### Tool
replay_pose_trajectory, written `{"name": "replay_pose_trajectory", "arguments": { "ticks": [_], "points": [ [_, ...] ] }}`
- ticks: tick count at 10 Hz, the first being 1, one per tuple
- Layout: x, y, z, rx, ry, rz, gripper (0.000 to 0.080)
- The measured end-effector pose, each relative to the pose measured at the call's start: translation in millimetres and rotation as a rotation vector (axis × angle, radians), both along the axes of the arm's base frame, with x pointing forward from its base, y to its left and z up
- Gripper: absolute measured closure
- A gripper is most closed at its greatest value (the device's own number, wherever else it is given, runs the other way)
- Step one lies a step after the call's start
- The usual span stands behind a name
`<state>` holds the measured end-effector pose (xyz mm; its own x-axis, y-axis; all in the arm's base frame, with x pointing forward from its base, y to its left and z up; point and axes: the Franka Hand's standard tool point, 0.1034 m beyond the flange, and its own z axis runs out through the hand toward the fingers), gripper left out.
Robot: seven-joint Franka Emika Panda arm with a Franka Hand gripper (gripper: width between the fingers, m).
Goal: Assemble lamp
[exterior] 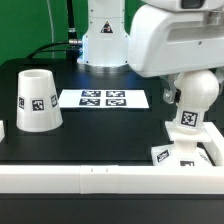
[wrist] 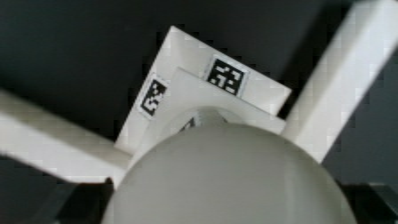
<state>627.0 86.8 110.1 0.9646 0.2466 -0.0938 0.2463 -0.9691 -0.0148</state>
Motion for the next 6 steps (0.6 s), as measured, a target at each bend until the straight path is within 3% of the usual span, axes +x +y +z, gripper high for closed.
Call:
{"name": "replay_pose_trajectory", "arguments": {
  "ticks": [3,6],
  "points": [
    [-0.8,6.8,-0.8,0.027,0.012,-0.300,0.0222],
    [0.2,8.9,0.0,0.019,0.017,-0.513,0.0222]
  ]
}}
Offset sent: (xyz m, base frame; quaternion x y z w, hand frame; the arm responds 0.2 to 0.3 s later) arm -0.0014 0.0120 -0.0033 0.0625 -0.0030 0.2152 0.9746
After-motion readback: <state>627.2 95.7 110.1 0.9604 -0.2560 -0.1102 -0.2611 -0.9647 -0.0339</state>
